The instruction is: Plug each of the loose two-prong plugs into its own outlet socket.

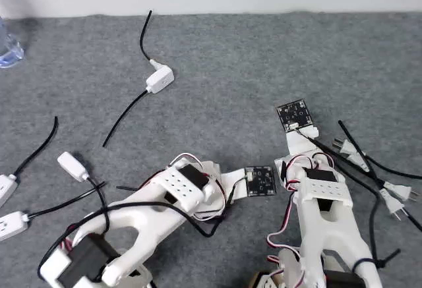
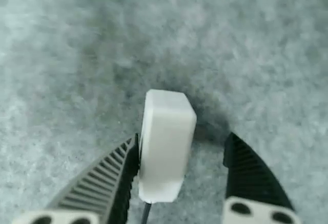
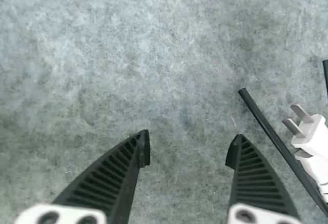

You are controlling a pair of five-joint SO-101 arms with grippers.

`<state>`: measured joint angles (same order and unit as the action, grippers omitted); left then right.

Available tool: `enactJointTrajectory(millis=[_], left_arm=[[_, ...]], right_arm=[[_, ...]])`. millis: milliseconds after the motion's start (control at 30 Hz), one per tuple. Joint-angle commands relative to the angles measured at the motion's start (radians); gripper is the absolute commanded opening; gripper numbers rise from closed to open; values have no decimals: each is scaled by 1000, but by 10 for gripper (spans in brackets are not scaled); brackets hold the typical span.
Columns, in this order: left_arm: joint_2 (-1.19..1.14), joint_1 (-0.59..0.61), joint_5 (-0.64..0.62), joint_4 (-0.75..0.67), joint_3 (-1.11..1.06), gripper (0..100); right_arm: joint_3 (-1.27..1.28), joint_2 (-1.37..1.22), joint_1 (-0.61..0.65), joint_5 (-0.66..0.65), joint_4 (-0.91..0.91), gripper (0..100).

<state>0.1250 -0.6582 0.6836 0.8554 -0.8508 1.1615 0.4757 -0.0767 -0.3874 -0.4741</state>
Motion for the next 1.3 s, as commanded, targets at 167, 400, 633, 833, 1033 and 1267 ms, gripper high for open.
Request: enactJointTrajectory(millis=[167, 400, 633, 833, 1033, 1267], left_arm=[[-6, 2, 28, 17, 101, 257], [-14, 46, 32, 23, 188, 257], [-14, 164, 89, 18, 229, 256], [-3, 186, 104, 44, 231, 239], [161, 135, -52, 351, 312, 240], [506, 250, -288, 344, 101, 239]], right_arm=[[-12, 21, -4, -8, 21, 231], [-12, 21, -2, -8, 21, 231], [-12, 21, -1, -8, 21, 231], [-12, 21, -1, -8, 21, 231], [-11, 21, 12, -8, 21, 231], [-8, 21, 25, -9, 16, 231]])
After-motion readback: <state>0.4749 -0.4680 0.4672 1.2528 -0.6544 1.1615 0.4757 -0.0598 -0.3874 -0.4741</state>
